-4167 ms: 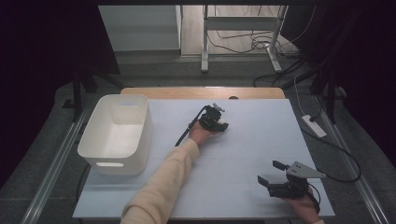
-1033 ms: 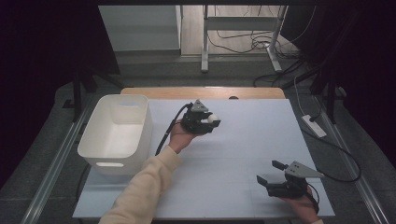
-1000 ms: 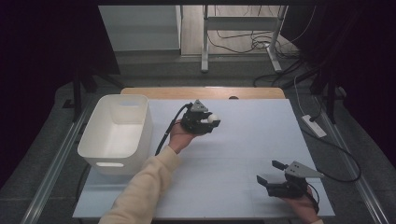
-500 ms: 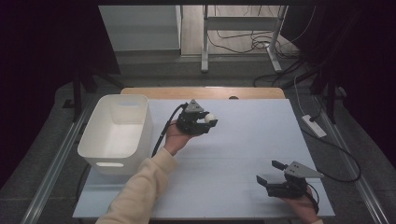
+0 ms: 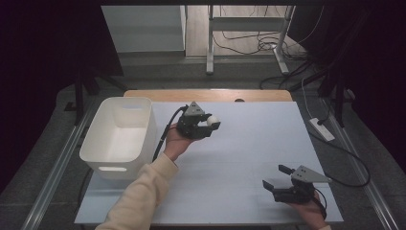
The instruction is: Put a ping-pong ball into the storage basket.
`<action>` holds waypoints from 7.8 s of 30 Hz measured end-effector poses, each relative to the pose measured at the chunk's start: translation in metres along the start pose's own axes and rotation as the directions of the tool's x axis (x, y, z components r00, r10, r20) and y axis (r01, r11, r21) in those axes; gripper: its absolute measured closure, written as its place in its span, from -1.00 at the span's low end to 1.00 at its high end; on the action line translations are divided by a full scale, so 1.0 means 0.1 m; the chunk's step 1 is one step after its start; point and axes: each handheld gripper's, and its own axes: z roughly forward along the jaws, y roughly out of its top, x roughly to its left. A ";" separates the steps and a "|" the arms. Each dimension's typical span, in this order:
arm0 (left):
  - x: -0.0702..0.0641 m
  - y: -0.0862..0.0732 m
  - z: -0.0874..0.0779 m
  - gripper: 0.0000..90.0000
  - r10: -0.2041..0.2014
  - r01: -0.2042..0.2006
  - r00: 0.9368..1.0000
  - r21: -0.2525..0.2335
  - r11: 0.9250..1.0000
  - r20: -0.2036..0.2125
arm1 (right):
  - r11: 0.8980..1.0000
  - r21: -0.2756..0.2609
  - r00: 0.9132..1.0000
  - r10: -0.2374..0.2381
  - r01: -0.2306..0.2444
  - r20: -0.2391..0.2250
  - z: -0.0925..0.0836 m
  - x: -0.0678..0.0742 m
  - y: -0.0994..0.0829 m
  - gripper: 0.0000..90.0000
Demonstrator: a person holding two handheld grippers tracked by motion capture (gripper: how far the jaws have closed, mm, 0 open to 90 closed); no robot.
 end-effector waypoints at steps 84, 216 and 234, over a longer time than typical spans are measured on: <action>0.16 -0.04 -0.75 0.13 -0.052 0.047 0.997 -0.101 0.994 -0.052 | 1.000 0.008 1.000 -0.002 0.002 0.006 0.02 0.01 0.01 -0.74; 1.19 -0.58 -1.46 0.12 -0.283 0.298 0.900 -0.006 0.955 -0.332 | 1.000 0.014 1.000 -0.005 0.005 0.008 0.05 0.01 0.01 -0.74; 1.13 -0.56 -1.52 -0.32 -0.287 0.285 0.896 -0.057 0.957 -0.340 | 1.000 0.013 1.000 -0.006 0.006 0.007 0.04 0.00 0.01 -0.74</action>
